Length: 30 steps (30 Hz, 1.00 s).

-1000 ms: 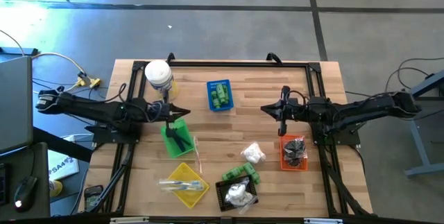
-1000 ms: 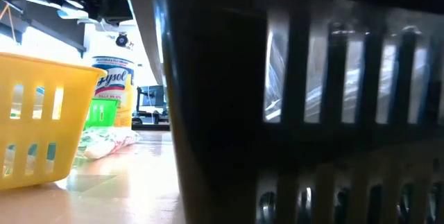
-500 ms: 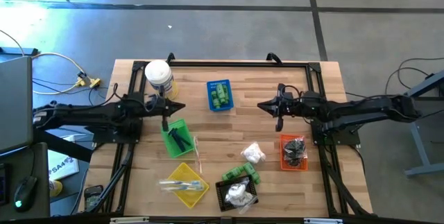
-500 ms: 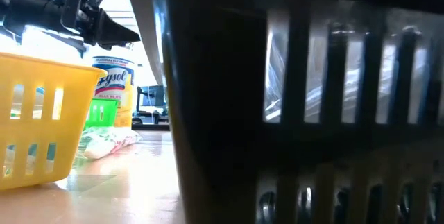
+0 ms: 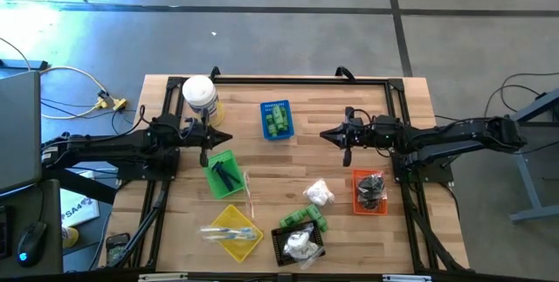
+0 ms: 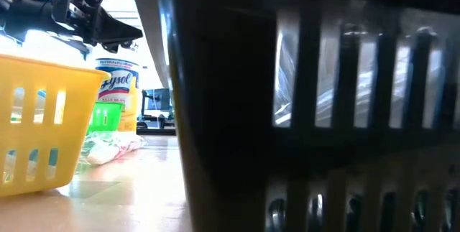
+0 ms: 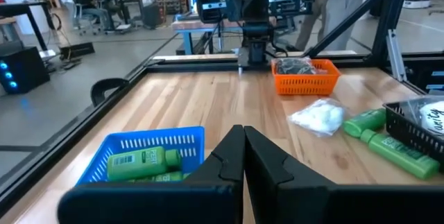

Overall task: Pick & Place Travel size toiletries
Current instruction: Put the cotton pack into the black bin

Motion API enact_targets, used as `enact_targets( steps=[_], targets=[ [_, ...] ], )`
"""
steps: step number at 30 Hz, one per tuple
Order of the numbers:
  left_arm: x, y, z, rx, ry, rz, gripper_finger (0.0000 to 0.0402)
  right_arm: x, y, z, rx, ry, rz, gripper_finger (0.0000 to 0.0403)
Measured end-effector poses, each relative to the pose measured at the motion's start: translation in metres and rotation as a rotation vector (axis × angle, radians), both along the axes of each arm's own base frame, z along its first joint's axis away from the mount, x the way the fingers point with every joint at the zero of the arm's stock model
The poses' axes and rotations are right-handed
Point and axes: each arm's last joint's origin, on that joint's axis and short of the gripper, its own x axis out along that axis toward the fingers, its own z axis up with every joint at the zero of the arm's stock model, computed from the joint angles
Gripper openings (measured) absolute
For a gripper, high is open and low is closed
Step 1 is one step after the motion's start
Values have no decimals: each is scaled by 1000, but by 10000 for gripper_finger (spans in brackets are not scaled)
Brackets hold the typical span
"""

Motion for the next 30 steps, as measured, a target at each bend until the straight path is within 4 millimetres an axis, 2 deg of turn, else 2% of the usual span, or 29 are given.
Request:
enact_targets(
  steps=[30],
  targets=[
    [0,2,1,-4,-14,55,0,0,-1,1,-12,-7,-34,7]
  ],
)
